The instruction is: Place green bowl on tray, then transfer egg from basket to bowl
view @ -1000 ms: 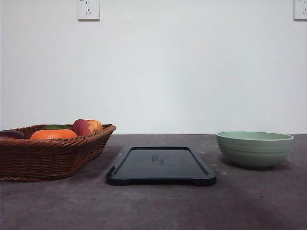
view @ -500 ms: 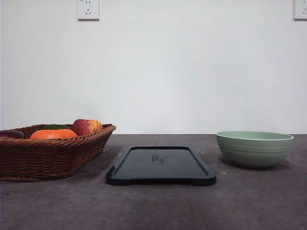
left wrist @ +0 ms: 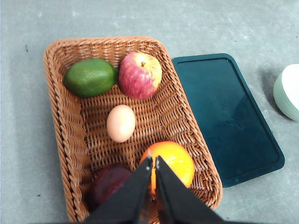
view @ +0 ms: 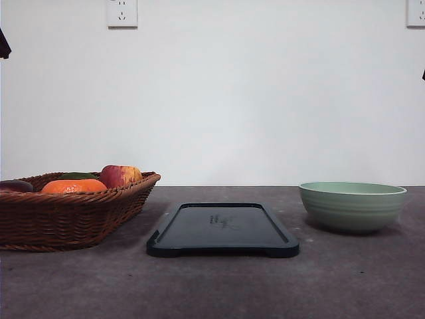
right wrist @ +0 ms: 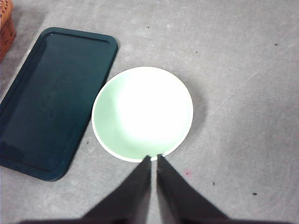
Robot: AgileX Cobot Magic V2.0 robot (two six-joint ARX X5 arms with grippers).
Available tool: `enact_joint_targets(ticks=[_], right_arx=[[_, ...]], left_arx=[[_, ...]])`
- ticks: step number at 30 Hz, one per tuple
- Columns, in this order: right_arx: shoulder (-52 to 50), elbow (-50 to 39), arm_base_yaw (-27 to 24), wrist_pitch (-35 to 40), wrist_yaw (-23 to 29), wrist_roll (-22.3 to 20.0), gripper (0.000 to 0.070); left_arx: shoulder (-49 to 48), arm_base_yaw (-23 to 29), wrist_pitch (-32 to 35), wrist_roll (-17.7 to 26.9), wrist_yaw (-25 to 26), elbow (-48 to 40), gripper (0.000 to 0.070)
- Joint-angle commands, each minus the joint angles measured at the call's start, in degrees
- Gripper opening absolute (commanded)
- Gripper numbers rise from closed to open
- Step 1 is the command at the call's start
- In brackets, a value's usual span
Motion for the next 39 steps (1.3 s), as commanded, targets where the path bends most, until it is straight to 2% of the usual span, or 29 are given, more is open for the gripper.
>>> enact_joint_targets(ticks=[1, 2, 3, 4, 10, 15, 22, 30, 39], right_arx=[[0.34, 1.25, -0.02, 0.25, -0.02, -0.81, 0.0290], [0.33, 1.25, -0.02, 0.06, 0.00, -0.72, 0.0340], [0.33, 1.25, -0.02, -0.13, 0.03, -0.57, 0.0359], [0.33, 1.25, -0.02, -0.24, 0.01, -0.36, 0.0359], [1.31, 1.93, -0.02, -1.04, 0.01, 2.67, 0.0346], [7.65, 7.32, -0.07, -8.01, 0.05, 4.17, 0.0340], [20.90, 18.14, -0.07, -17.26, 0.33, 4.08, 0.0339], [32.36, 24.71, -0.07, -16.17, 2.23, 3.68, 0.0328], [41.04, 25.24, -0.07, -12.28, 3.07, 2.59, 0.0319]], left_arx=[[0.42, -0.02, 0.71, 1.02, 0.37, 1.51, 0.0238], [0.42, -0.02, 0.69, 1.01, 0.36, 1.51, 0.0299], [0.42, -0.02, 0.69, 1.00, 0.36, 1.51, 0.0344], [0.42, -0.02, 0.71, 1.00, 0.36, 1.51, 0.0350], [0.42, -0.01, 0.73, 0.98, 0.36, 1.51, 0.0352], [0.42, 0.00, 0.71, 0.98, 0.36, 1.51, 0.0352], [0.42, 0.00, 0.53, 0.94, 0.36, 1.51, 0.0351], [0.42, 0.00, 0.54, 0.13, 0.36, 1.51, 0.0351], [0.42, 0.00, 0.50, -0.13, 0.36, 1.51, 0.0351]])
